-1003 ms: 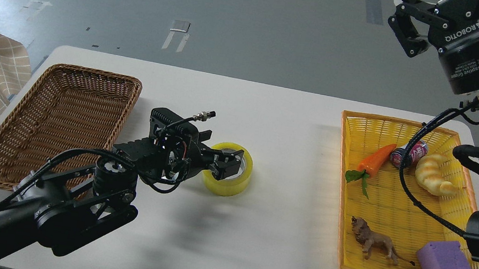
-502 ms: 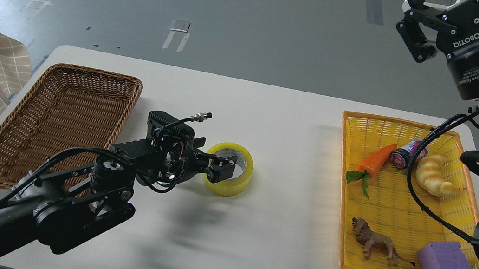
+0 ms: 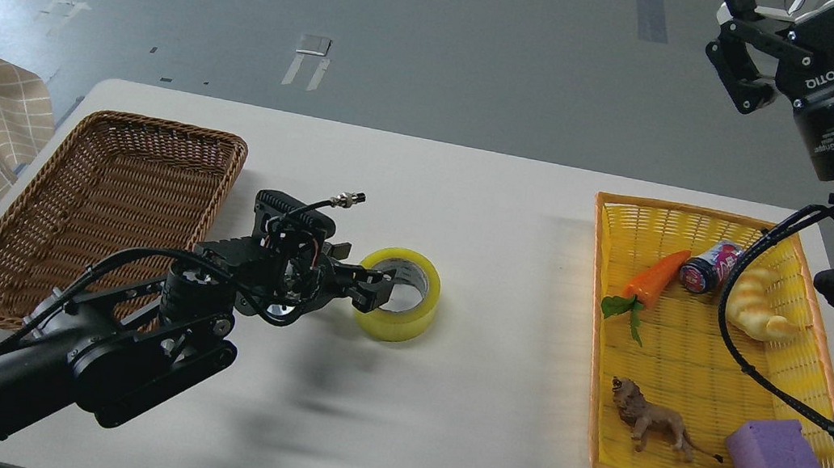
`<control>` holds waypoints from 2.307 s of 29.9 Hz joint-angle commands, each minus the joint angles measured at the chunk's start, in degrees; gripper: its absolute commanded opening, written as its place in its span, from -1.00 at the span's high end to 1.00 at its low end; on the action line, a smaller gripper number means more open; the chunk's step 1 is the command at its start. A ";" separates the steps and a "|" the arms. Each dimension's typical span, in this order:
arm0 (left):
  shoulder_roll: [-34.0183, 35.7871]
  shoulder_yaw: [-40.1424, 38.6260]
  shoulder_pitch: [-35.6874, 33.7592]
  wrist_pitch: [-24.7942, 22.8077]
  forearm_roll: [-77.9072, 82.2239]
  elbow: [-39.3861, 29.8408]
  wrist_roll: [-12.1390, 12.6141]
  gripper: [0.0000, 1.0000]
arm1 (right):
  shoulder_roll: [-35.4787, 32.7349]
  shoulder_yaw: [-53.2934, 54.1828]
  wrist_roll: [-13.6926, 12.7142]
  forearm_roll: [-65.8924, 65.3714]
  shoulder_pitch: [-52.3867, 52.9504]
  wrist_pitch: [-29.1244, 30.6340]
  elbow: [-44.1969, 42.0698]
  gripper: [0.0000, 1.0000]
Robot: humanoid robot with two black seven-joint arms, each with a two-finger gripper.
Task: Place and transfer tape with both arms
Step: 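Grip the tape roll's rim with the left gripper, then carry the tape roll over the wicker basket with the left gripper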
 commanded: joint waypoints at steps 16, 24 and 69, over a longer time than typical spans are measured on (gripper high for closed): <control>0.62 1.14 -2.36 -2.20 -6.24 -0.49 0.00 0.10 | 0.00 0.22 0.08 0.00 -0.91 0.17 0.00 -1.00; 0.80 3.61 -2.88 -2.11 -6.06 -0.58 0.00 0.17 | 0.00 1.01 0.00 0.09 -1.53 0.17 0.18 -1.00; 43.33 3.69 -18.18 -0.53 -26.88 -3.04 -15.64 1.00 | -0.09 1.10 0.00 0.09 -1.17 0.96 -0.26 -1.00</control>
